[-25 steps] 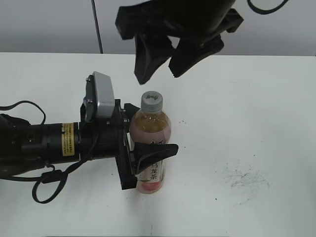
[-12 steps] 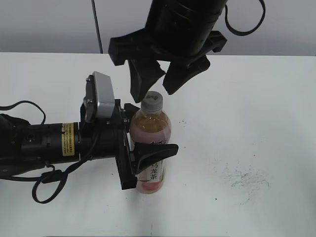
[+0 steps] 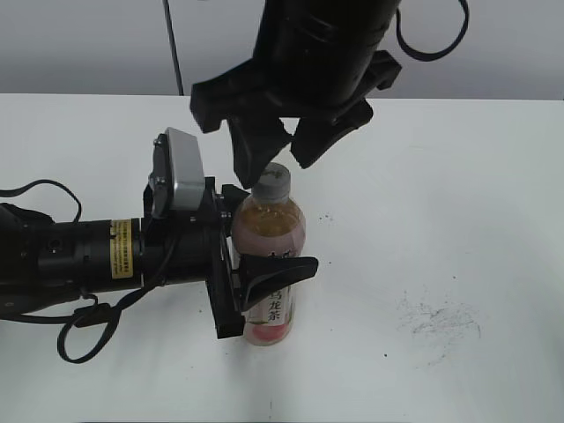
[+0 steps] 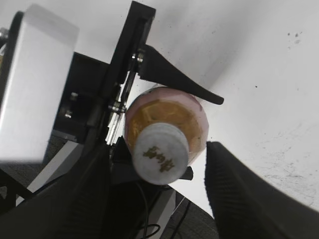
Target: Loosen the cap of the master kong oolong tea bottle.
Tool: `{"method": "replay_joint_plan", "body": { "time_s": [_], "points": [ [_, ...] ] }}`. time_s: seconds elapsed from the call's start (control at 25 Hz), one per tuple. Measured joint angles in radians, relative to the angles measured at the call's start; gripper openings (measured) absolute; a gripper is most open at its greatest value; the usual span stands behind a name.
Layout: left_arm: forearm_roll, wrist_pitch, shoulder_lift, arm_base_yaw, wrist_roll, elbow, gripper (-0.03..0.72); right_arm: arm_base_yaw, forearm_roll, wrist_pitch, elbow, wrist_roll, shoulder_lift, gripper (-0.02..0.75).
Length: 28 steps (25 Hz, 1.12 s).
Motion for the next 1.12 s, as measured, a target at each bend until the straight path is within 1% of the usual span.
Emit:
{"method": "replay_joint_plan", "body": {
  "time_s": [0.16,0.4,0.8,1.04,1.12],
  "points": [
    [0.000,0.000,0.000,0.000,0.000,0.000,0.446,0.043,-0.049,0.001,0.000,0.000,0.000,0.450],
    [0.000,0.000,0.000,0.000,0.000,0.000,0.446,0.047,-0.088,0.001,0.000,0.000,0.004,0.450],
    [0.000,0.000,0.000,0.000,0.000,0.000,0.446,0.047,-0.075,0.001,0.000,-0.001,0.025,0.445],
    [0.000,0.000,0.000,0.000,0.000,0.000,0.446,0.047,-0.072,0.001,0.000,-0.001,0.028,0.372],
    [0.000,0.000,0.000,0.000,0.000,0.000,0.446,0.047,-0.072,0.001,0.000,-0.001,0.028,0.334]
  ]
}}
